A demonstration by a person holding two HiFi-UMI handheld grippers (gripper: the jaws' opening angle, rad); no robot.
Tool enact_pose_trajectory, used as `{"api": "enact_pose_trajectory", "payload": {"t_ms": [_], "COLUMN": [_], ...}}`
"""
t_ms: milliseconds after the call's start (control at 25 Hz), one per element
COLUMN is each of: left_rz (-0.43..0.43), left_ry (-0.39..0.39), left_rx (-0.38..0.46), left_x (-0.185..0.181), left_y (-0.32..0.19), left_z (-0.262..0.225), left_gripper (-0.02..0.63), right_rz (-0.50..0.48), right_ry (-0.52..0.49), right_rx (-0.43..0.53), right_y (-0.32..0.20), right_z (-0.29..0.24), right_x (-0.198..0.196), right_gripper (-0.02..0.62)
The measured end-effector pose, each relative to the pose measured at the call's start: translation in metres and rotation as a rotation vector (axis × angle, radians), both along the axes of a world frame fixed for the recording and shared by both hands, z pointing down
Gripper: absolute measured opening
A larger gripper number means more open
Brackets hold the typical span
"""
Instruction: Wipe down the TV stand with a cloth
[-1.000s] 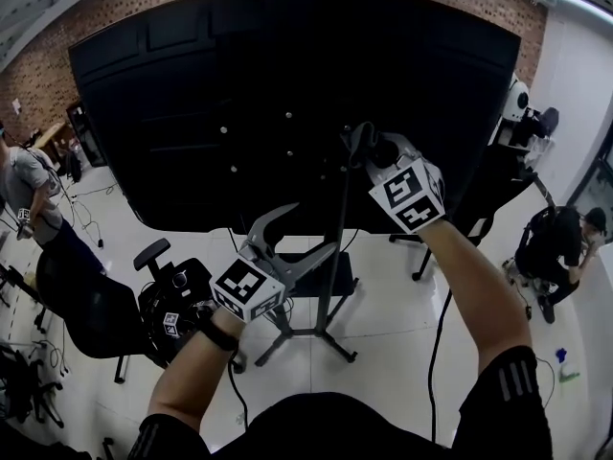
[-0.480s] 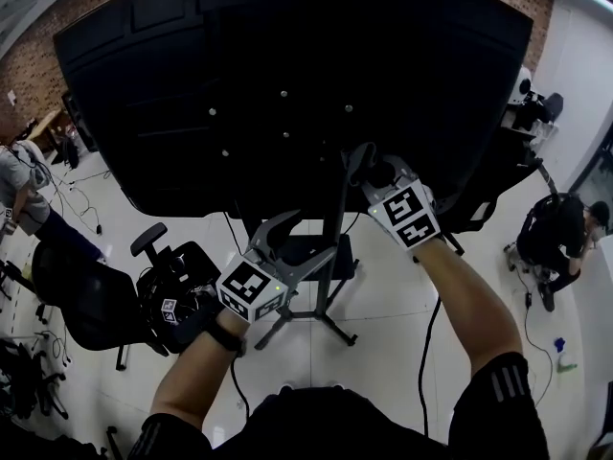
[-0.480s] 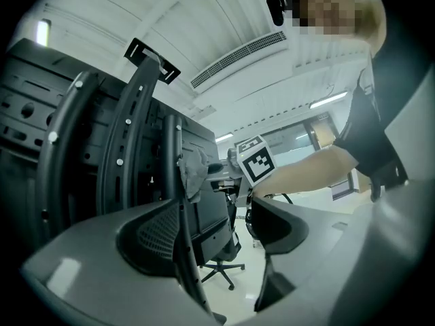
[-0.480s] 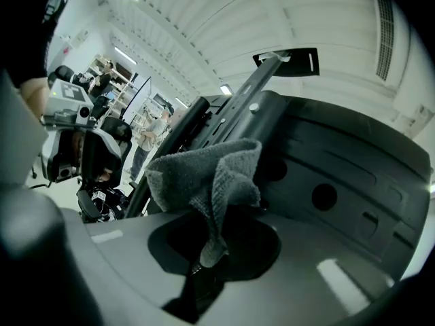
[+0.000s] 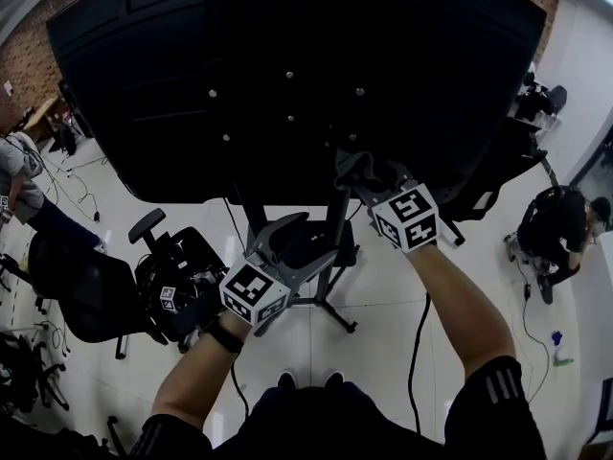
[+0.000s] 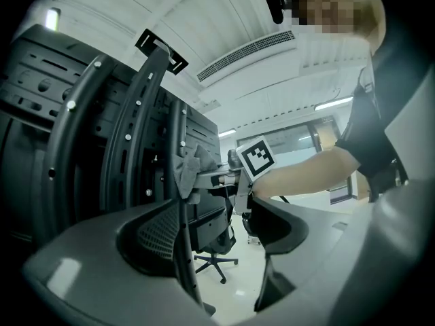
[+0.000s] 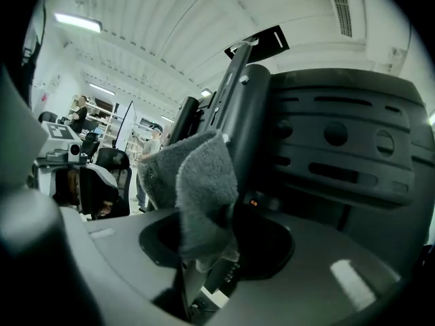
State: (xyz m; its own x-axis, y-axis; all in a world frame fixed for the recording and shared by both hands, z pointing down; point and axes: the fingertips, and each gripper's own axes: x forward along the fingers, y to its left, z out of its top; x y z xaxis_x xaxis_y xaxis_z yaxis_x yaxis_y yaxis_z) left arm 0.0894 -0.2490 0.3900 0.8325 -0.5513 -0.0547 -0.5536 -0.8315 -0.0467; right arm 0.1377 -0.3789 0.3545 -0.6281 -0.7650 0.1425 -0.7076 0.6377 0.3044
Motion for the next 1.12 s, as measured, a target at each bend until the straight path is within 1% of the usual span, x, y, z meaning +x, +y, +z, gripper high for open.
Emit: {"api": "enact_pose_trajectory", "payload": {"t_ms": [120,280,440,680,840,1120], "left_rz": [0.000,0.000,0.000,-0.017,-0.021,-0.033], "left_ry": [-0.005,-0.007,-0.009,-0.030,-0.031,-0.054], "left_rx": [-0.026,-0.062,-0.104,-0.170,-0.204,-0.277], "left_x": [-0.001,-0.003,-0.004,-0.008,-0.005,-0.003], "left_y": [-0.001,0.000,-0.001,-0.015,-0.019,-0.032], "left_z": [0.013,0.033,0.057,0.100,0.127,0.192], "left_gripper": [0.350,0.350,0.350,0.350,0.350,0.350], "right_rz": [0.024,0.045,0.046,0.032,0.028,0.023], "right_ry": [-0.014,0.020,0.034,0.026,0.048,0.041], "right_rx": [0.001,-0.009,-0.069,-0.158,-0.215,-0.274], "right_y": [-0.002,-0.002,-0.002,-0.003,-0.002,-0.006], "right_z": [0.007,0.031,0.071,0.133,0.179,0.246], "right_x": [0.000,-0.001,-0.001,-0.001,0.000,-0.003], "right_gripper": [0.154,0.153,0.155,0.166,0.171,0.184]}}
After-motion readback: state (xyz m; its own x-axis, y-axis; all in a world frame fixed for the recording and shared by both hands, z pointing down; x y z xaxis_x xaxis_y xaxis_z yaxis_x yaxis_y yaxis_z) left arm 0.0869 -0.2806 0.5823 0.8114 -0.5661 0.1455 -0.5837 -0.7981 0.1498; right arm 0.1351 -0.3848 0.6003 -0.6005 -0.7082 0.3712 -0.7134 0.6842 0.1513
